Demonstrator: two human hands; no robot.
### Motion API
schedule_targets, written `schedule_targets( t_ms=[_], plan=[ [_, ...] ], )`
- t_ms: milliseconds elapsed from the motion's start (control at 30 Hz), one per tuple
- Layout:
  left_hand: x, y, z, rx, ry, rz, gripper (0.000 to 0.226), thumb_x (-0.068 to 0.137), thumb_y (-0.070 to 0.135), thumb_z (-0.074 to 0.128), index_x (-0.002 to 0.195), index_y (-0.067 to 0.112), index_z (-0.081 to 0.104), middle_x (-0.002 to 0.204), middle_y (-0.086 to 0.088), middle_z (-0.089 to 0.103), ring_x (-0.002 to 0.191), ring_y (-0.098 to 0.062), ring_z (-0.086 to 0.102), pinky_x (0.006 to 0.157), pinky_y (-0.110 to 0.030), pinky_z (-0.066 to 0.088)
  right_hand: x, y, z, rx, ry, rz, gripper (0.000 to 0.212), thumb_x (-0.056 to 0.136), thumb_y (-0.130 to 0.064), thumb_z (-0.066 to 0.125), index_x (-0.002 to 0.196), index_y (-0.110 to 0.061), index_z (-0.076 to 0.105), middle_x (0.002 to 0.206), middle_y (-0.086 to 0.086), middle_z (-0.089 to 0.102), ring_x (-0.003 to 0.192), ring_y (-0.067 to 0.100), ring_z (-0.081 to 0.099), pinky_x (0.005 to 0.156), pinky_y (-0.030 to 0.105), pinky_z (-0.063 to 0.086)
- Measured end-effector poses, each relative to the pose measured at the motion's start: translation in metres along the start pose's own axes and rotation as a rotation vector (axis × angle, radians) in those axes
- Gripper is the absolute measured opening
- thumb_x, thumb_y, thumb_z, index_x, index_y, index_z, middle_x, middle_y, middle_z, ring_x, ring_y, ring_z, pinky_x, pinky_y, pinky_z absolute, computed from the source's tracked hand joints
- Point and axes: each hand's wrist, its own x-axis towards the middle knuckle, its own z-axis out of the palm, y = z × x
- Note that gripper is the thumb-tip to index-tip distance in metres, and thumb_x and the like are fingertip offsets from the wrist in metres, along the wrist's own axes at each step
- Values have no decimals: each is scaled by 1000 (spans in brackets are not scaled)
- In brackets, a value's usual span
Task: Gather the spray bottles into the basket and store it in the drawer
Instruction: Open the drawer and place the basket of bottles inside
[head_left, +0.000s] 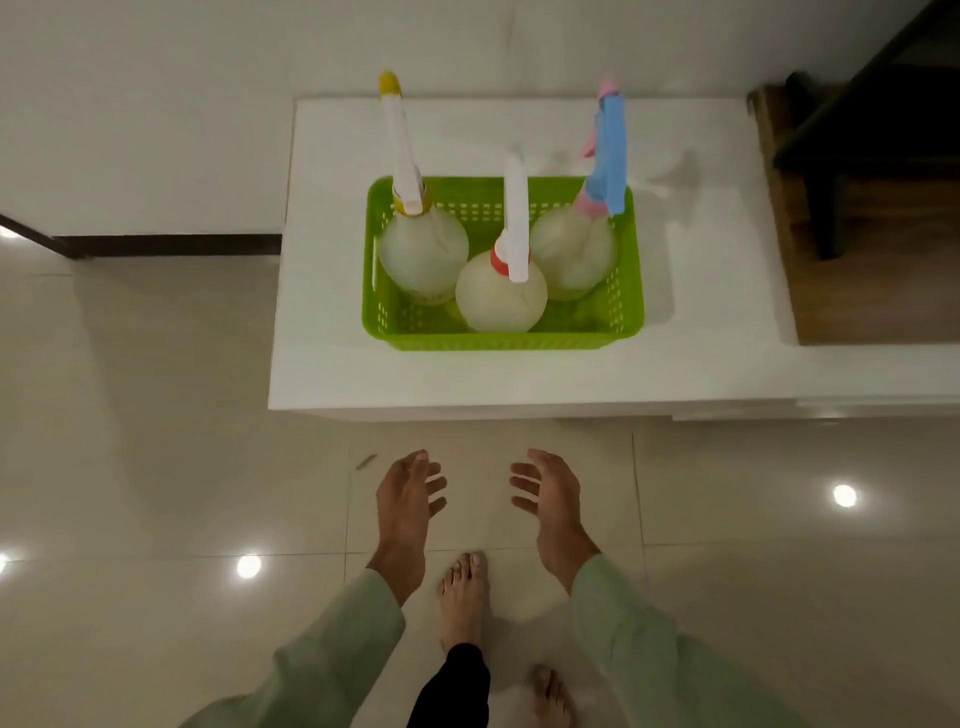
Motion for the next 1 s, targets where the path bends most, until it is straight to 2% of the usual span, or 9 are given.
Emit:
schedule_targets(
  t_ms=[100,200,333,500,700,800,867,933,1000],
  plan=[
    [60,-26,9,-239,-33,-206,38,100,24,52,133,5,54,126,-15,63,110,-32,63,94,-44,53,57,15,11,222,-1,123,23,102,-23,47,118,-11,58,112,15,66,100,30,61,83,42,50],
    [122,-54,25,-409,-54,-289,45,101,30,47,139,5,45,136,-16,55,120,-35,57,104,-47,47,119,33,21,406,-24,166,31,105,-35,37,115,-12,54,115,14,58,109,32,54,98,46,45],
    [196,-72,47,-622,-65,-329,54,102,43,34,145,10,37,148,-16,45,134,-39,47,113,-53,37,186,42,27,638,-63,179,65,102,-57,28,146,-12,42,141,17,51,133,34,49,116,53,34],
    [240,-76,55,-936,-122,-235,56,99,48,27,131,11,55,135,-17,59,125,-35,56,111,-57,38,217,49,23,873,-175,119,73,98,-67,26,150,-18,41,152,12,48,142,33,45,118,58,31],
    [214,-87,40,-978,-138,-269,64,100,52,27,135,5,52,133,-20,60,125,-37,56,112,-56,38,194,60,14,903,-164,119,73,98,-67,30,143,-13,49,142,14,56,136,34,50,117,58,32],
    [177,-88,31,-819,-77,-325,60,102,46,26,139,4,47,136,-21,57,124,-39,56,112,-53,40,158,67,2,702,-143,129,53,103,-55,34,122,-10,56,119,18,63,120,37,57,112,58,40],
    [134,-88,24,-497,5,-274,48,104,34,32,137,4,49,135,-21,59,116,-37,60,108,-48,45,118,72,-7,359,-34,79,29,105,-35,43,115,-11,56,116,17,63,110,38,61,99,49,50],
    [85,-92,14,-54,137,15,26,102,20,45,120,13,62,121,-13,69,102,-26,68,96,-41,54,74,75,-16,-55,102,-327,11,99,-11,54,104,-12,64,105,7,68,101,35,67,83,34,53],
    [34,-91,2,314,214,486,18,98,14,52,106,27,63,109,3,69,95,-6,66,83,-29,58,31,74,-30,-439,142,-916,15,95,-4,58,102,-11,69,100,0,69,98,20,67,83,21,52]
  ],
)
